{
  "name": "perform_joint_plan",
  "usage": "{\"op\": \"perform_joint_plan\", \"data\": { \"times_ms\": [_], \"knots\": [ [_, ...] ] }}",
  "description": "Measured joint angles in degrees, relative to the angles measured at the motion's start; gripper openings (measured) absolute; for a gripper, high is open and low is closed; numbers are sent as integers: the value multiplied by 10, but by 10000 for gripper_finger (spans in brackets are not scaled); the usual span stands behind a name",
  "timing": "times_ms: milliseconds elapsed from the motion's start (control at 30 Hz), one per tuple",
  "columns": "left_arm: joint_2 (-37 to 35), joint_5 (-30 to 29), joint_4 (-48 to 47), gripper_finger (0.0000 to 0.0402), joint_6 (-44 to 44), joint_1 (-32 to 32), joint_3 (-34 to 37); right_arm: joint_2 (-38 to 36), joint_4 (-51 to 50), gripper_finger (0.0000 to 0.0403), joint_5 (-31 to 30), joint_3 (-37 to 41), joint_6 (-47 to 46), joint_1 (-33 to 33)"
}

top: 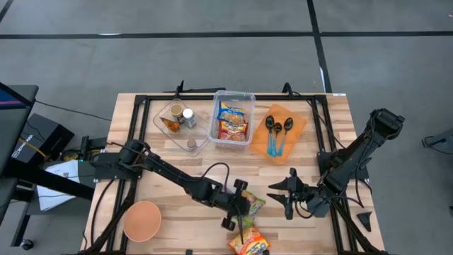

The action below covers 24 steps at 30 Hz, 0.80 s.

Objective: Pick & Place Food Item
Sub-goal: Put the green noodle pack into the white bin

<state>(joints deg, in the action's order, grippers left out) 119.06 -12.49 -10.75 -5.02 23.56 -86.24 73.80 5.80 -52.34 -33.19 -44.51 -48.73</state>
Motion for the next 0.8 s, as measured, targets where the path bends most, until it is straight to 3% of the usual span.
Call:
{"op": "perform_joint_plan", "data": {
  "times_ms": [200,433,600,800],
  "knots": [
    [-25,-123,4,0,82,4,0,0,0,143,4,0,0,0],
    [-61,-259,11,0,155,6,0,-13,0,143,91,0,0,-1],
    [-95,-355,60,0,135,16,0,-33,1,143,99,0,0,-15],
    [-153,-538,88,0,105,4,-1,-38,2,143,80,0,1,-42]
  ]
}}
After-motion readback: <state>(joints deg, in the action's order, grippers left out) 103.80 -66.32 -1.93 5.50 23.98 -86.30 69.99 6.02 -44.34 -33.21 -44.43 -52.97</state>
